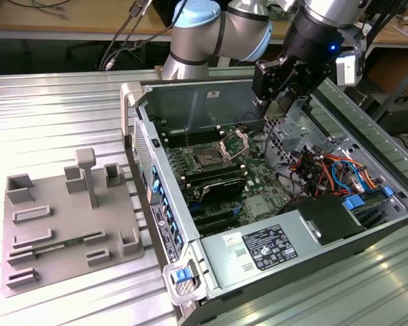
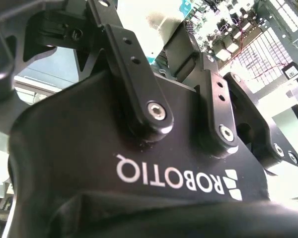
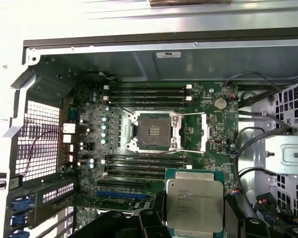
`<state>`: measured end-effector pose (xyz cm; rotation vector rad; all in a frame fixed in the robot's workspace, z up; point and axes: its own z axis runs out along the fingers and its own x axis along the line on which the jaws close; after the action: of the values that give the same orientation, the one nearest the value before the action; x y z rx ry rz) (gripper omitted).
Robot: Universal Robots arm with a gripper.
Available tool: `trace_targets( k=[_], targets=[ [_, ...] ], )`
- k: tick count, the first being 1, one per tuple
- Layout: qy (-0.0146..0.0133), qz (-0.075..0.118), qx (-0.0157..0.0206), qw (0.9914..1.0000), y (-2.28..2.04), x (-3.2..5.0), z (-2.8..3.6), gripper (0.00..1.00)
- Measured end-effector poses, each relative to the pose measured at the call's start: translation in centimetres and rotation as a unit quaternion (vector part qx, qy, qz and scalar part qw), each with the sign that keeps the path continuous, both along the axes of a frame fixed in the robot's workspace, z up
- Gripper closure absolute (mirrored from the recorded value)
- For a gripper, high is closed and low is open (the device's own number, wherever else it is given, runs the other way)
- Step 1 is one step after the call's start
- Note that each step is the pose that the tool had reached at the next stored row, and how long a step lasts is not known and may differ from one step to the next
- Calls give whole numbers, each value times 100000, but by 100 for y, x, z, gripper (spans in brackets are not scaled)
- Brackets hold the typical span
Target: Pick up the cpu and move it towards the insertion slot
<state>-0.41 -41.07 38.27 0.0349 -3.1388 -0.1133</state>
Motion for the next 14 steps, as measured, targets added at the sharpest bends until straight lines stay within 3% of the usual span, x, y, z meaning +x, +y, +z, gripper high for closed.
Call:
trace_targets(
  k=[9,14],
  targets=[
    [-1,-2,1,100000,14,104,-23,45],
    [1,0,-3,100000,18,108,-50,45]
  ],
)
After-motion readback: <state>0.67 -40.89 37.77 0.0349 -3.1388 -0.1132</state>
